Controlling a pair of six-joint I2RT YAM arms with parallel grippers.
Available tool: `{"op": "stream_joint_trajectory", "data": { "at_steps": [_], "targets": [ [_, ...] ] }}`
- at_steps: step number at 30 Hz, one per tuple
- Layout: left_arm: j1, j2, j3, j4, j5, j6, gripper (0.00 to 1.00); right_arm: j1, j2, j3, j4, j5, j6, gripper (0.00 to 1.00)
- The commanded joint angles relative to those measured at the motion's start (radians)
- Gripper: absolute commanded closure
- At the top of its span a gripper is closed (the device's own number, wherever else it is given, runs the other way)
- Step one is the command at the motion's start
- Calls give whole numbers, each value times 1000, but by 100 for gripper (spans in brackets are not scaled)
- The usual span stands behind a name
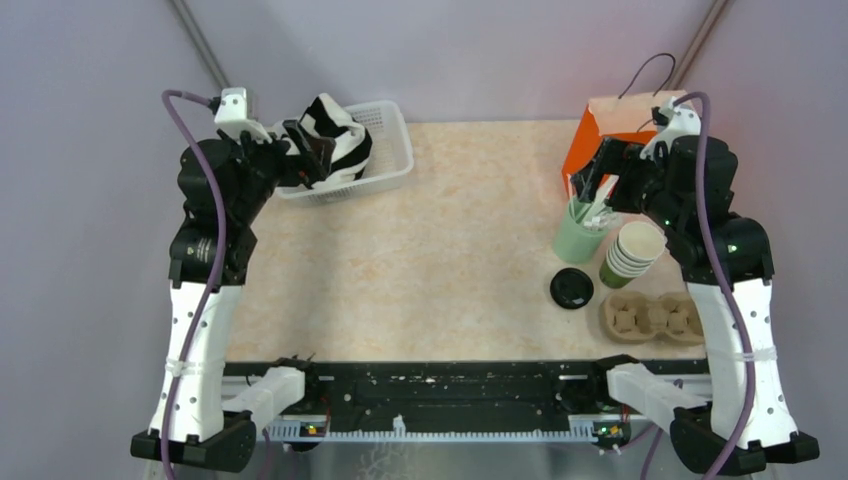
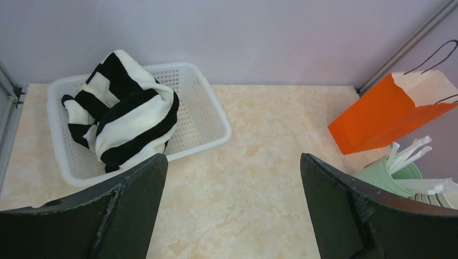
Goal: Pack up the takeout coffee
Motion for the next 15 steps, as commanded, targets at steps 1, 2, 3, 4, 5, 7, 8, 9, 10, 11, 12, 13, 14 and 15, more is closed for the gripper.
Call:
{"op": "stream_joint_trajectory", "data": {
  "at_steps": [1,2,3,4,5,7,8,9,10,11,12,13,14,15],
  "targets": [
    [-14,-17,-15,41,81,-1,1,-5,-28,41,-1,22,-43,1],
    [-19,-19,-24,40,90,-5,1,-6,-35,36,-7,35,-59,1],
    [-26,-21,-33,38,92,-8,1,-6,-38,33,-18,61,-72,1],
    [-32,-21,-39,35,87,-14,1,-6,-37,32,-34,75,-86,1],
    [-39,-22,-45,34,82,-22,1,-7,-33,34,-50,86,-101,1],
    [-57,-19,-55,33,88,-23,1,-6,-15,44,-92,119,-113,1],
    [-71,-15,-57,29,88,-21,1,-7,-7,45,-109,138,-113,1],
    [-84,-9,-58,27,88,-18,1,-6,1,44,-124,157,-110,1],
    [-102,-4,-55,23,86,-13,1,-7,8,39,-133,173,-101,1],
    [-117,-1,-55,20,84,-9,1,-8,14,31,-139,192,-88,2],
    [-130,5,-53,17,81,-3,1,-8,20,22,-144,208,-74,2],
    [-144,9,-51,14,75,2,1,-8,24,9,-142,217,-64,4],
    [-159,13,-53,13,67,4,1,-7,29,0,-140,235,-55,5],
    [-172,20,-54,11,60,1,1,-10,35,-5,-145,270,-32,6]
  ]
}}
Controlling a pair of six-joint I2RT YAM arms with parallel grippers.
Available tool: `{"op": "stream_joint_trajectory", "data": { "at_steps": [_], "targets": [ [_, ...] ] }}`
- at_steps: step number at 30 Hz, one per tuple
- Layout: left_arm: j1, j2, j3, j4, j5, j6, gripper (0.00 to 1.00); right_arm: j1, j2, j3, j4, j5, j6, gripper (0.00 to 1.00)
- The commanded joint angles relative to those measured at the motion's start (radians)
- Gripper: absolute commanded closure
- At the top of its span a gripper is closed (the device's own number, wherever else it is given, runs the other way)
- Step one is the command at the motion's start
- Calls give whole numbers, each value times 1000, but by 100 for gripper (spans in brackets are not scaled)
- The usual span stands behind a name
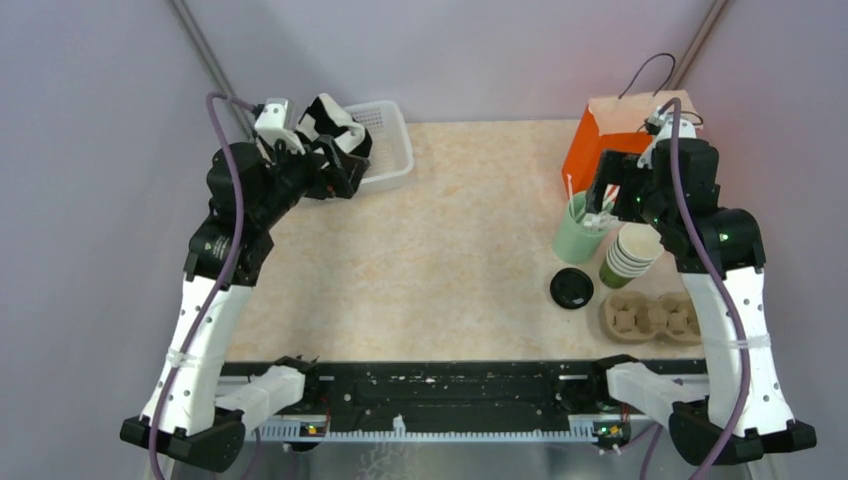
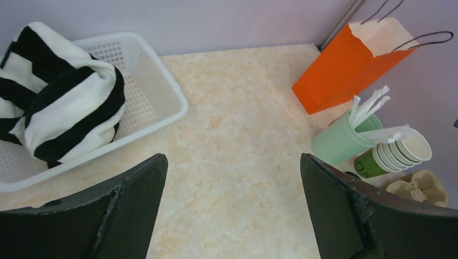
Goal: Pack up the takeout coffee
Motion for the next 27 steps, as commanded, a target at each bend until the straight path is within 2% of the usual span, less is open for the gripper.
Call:
{"op": "stream_joint_trajectory", "data": {
  "at_steps": [1,4,7,12,15,18,22,27],
  "targets": [
    [-61,24,-1,18,-8,8,1,-20,24,-14,-27,138,61,8],
    [-113,46,0,16,-4,15,1,-139,44,-46,-33,107,107,17],
    [-173,59,3,13,-28,36,1,-326,38,-85,-34,41,133,27],
    [-285,66,18,-22,-76,103,1,-557,57,-215,-6,-162,109,37],
    [-339,60,30,-47,-127,159,1,-585,74,-254,1,-162,85,40],
    [-366,40,22,-60,-157,186,1,-586,94,-270,-2,-61,43,42],
    [-386,10,-5,-64,-183,219,1,-587,124,-277,7,-67,22,46],
    [-484,-10,-39,-66,-292,318,1,-586,181,-253,4,-40,-7,56]
  ]
}}
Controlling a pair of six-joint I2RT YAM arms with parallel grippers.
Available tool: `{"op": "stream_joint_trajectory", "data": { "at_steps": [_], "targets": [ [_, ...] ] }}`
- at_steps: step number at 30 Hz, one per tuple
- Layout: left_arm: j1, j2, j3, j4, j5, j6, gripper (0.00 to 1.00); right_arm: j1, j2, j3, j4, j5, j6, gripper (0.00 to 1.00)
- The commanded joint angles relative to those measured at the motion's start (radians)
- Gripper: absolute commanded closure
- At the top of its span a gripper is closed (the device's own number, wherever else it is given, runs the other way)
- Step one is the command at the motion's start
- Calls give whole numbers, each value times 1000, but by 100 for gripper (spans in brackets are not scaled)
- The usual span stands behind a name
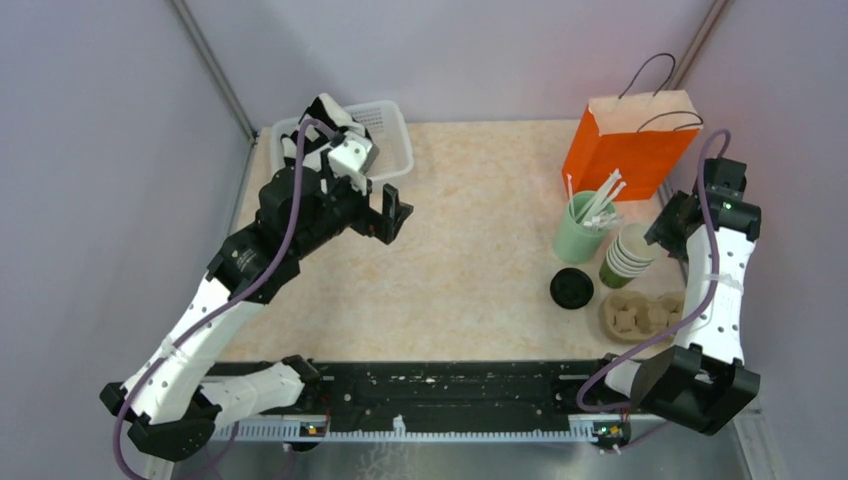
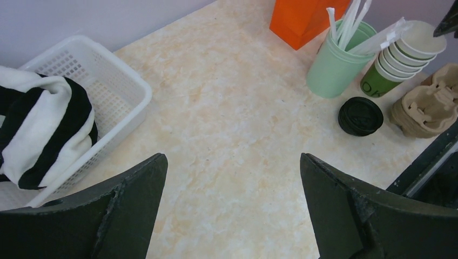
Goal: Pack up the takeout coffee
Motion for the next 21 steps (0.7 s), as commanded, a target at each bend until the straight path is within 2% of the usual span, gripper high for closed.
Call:
{"op": "stream_joint_trajectory", "data": {
  "at_steps": [1,5,11,16,18,21],
  "targets": [
    [-94,-27,-26,22,-112,119,1,-4,41,31,22,43,-44,56],
    [-136,-37,-53,37,-129,132,1,-3,47,31,30,53,-48,58],
    [-146,-39,-64,45,-134,139,1,-3,41,6,38,64,-61,69],
    [-147,-34,-54,35,-140,144,1,-4,36,-25,60,53,-63,71],
    [-147,-30,-48,31,-142,146,1,-3,39,-27,65,50,-64,77],
    [-147,-23,-42,31,-138,145,1,-4,43,-30,68,47,-65,80]
  ]
}}
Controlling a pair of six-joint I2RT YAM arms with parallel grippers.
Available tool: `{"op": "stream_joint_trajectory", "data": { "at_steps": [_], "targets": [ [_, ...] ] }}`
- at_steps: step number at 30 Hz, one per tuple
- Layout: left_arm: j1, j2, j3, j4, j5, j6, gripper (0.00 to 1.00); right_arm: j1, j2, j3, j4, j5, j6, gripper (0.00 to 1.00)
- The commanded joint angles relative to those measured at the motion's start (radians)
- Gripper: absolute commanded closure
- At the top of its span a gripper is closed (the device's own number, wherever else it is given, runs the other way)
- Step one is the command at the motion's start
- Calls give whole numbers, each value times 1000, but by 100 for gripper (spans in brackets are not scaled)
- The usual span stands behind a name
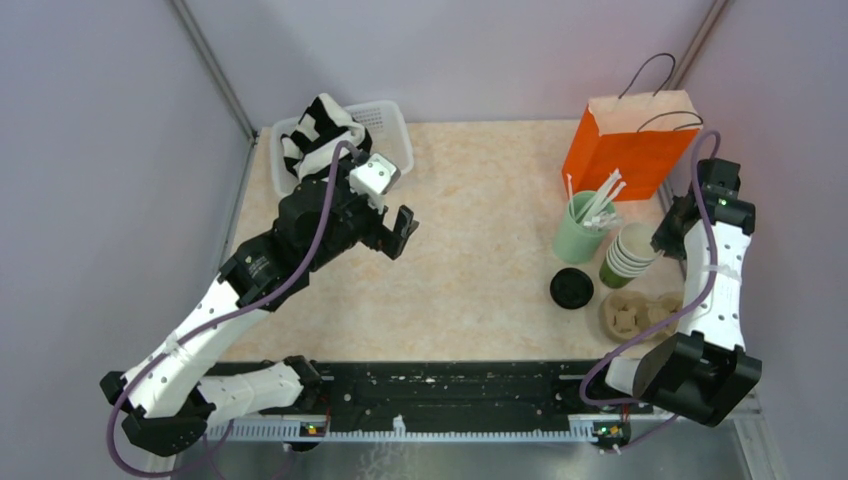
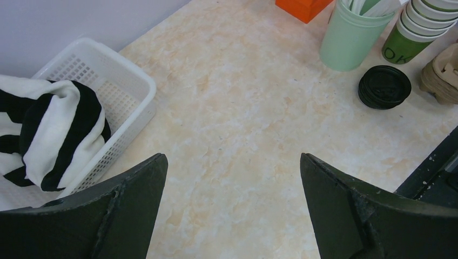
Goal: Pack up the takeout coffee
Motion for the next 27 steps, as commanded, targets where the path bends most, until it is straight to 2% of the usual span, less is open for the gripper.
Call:
{"op": "stream_joint_trajectory", "data": {
  "at_steps": [1,3,9,20,27],
  "targets": [
    [-5,3,27,33,-5,15,1,-5,-12,-3,38,8,-8,82],
    [-5,7,31,33,-6,16,1,-3,-13,-2,37,7,-7,84],
    [-7,22,43,28,-7,15,1,-3,-19,24,25,10,-1,100],
    [-11,64,84,9,-4,12,1,-5,-78,161,-57,24,63,100],
    [-13,98,118,-2,20,-14,1,-2,-125,182,-27,2,62,100]
  ]
}}
